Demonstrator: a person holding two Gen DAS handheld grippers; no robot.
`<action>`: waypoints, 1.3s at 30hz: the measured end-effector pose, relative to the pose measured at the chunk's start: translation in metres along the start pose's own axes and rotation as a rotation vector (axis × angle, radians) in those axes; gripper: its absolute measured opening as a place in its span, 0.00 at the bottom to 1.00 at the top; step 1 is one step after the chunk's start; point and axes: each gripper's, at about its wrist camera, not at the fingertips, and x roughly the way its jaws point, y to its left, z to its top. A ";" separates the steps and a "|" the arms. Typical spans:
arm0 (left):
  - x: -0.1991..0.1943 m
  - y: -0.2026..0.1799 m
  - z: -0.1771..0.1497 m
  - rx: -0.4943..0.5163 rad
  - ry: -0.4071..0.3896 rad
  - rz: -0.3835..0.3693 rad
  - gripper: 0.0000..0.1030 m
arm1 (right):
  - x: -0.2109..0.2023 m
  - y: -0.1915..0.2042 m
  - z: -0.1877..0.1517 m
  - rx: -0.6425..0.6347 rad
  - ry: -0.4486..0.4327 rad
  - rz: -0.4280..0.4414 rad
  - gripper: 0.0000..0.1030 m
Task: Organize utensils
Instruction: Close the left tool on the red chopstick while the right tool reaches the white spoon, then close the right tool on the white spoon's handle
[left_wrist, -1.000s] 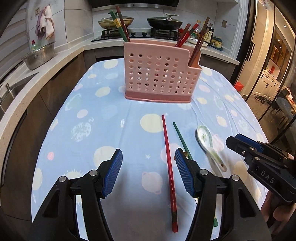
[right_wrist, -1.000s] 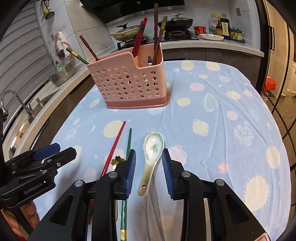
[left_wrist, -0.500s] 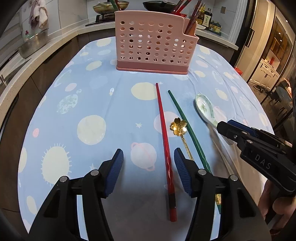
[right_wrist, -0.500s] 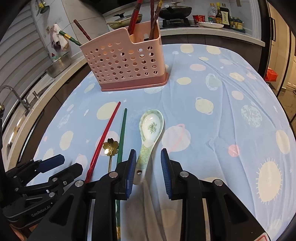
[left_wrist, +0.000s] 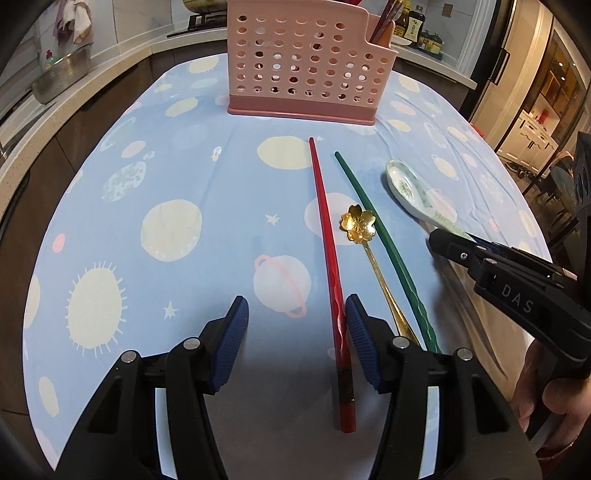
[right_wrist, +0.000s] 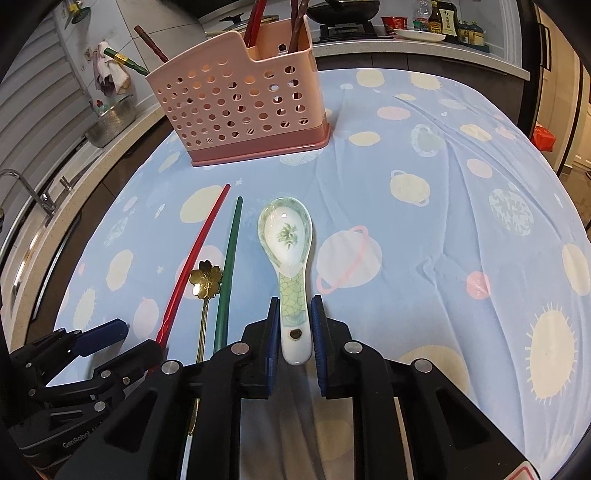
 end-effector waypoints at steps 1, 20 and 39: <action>0.000 0.000 0.000 0.001 0.000 -0.001 0.50 | 0.000 0.000 0.000 0.001 0.000 0.003 0.15; -0.003 0.004 -0.006 -0.003 0.001 -0.025 0.19 | -0.016 -0.001 0.003 0.026 -0.030 0.028 0.15; -0.005 0.005 -0.012 -0.015 0.007 -0.058 0.08 | -0.049 0.010 -0.018 0.004 -0.060 0.041 0.18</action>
